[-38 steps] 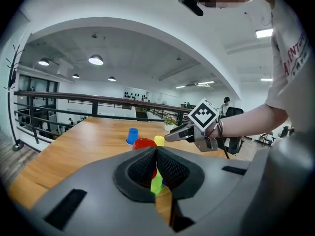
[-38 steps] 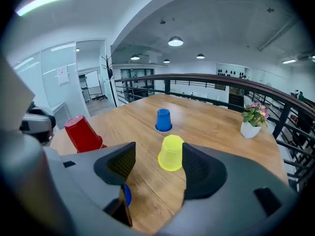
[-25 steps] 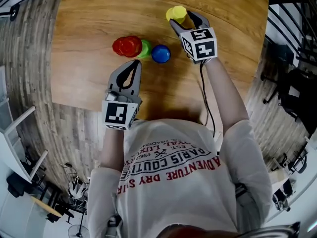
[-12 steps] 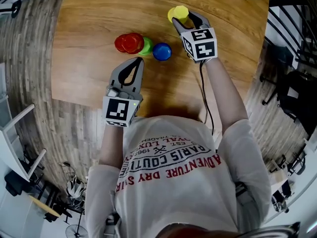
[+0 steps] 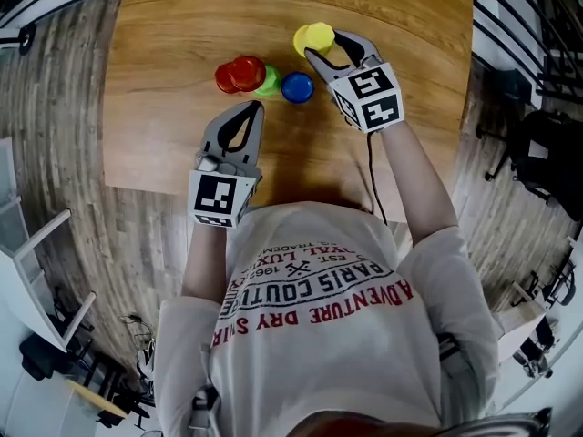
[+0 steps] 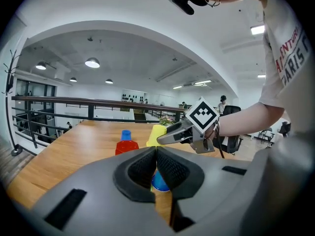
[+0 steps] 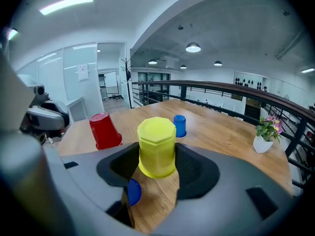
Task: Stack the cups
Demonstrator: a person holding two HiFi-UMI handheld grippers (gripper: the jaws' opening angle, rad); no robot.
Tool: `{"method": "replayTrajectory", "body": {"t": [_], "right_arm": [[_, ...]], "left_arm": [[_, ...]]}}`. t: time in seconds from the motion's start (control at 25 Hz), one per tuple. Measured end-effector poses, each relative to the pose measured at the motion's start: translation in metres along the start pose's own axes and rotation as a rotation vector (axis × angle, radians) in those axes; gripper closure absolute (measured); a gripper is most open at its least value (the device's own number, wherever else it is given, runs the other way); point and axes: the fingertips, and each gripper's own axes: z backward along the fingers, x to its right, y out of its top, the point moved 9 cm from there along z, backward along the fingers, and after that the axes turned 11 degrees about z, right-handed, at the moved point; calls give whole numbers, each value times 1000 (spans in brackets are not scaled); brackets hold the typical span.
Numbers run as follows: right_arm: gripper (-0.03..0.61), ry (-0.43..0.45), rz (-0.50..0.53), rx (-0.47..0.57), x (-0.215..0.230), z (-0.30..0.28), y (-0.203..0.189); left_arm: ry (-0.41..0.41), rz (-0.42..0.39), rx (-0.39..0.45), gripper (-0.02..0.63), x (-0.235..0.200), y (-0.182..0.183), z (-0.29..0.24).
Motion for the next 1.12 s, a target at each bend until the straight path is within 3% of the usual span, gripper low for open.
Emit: {"method": "replayTrajectory", "body": {"t": [0.28, 0.56, 1.12], "right_arm": [[336, 24, 5, 5, -34, 20, 18], [334, 42, -4, -52, -67, 20, 16], [333, 54, -17, -110, -88, 9, 7]], "left_arm": [[-38, -13, 24, 597, -9, 7, 16], [-73, -30, 33, 597, -18, 12, 28], [-83, -24, 44, 597, -28, 14, 34]]}}
